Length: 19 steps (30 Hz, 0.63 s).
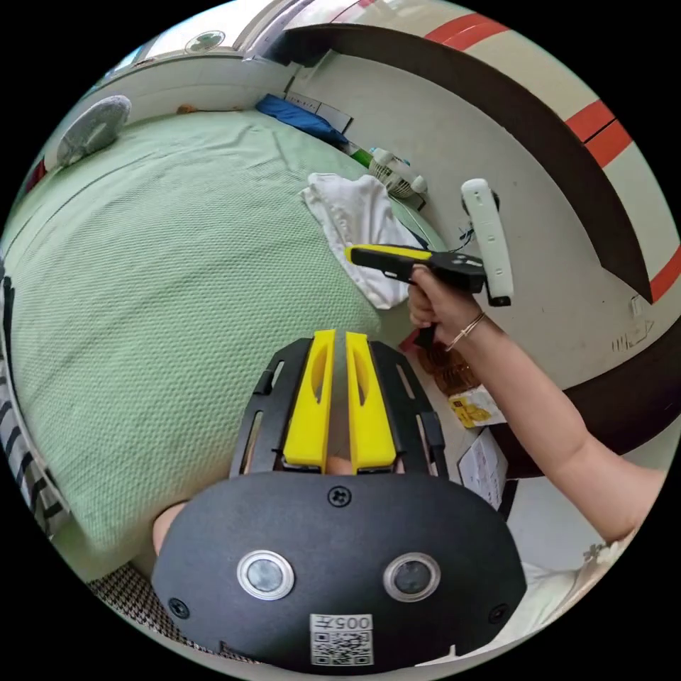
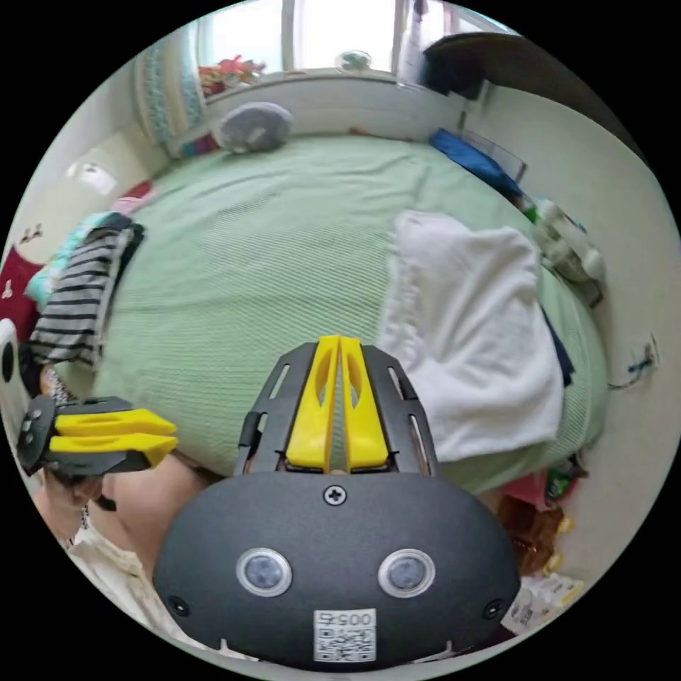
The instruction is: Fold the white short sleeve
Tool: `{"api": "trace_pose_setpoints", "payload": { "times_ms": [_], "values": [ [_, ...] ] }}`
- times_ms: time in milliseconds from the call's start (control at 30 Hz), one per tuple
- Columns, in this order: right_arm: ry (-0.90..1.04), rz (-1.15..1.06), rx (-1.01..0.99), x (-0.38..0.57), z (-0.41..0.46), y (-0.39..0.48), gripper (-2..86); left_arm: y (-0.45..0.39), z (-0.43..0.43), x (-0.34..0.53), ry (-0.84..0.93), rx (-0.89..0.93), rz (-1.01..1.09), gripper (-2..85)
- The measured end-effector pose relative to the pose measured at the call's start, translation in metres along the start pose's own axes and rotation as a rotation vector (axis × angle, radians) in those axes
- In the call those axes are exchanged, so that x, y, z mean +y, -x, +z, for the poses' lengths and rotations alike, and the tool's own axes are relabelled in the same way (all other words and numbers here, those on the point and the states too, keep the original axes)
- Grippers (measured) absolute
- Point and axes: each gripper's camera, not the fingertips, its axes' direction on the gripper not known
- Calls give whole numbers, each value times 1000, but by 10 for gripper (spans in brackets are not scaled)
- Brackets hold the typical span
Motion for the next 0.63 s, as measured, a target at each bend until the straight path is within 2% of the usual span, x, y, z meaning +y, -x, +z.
{"api": "trace_pose_setpoints", "payload": {
  "times_ms": [133, 267, 333, 433, 533, 633],
  "values": [
    [-31, -57, -200, -14, -10, 105, -9, 29, -77, 66, -69, -125, -70, 64],
    [-182, -81, -446, -9, -7, 212, -9, 65, -147, 132, -137, -197, -245, 77],
    [-176, -90, -460, -7, 2, 255, -10, 74, -178, 162, -195, -176, -295, 86],
    [-38, -62, -363, -3, 32, 305, -10, 77, -221, 213, -268, -240, -372, 109],
    [63, -7, -338, 6, 50, 315, -10, 75, -248, 261, -307, -352, -452, 116],
    [46, 5, -385, 13, 54, 306, -11, 73, -263, 293, -355, -444, -526, 121]
  ]
}}
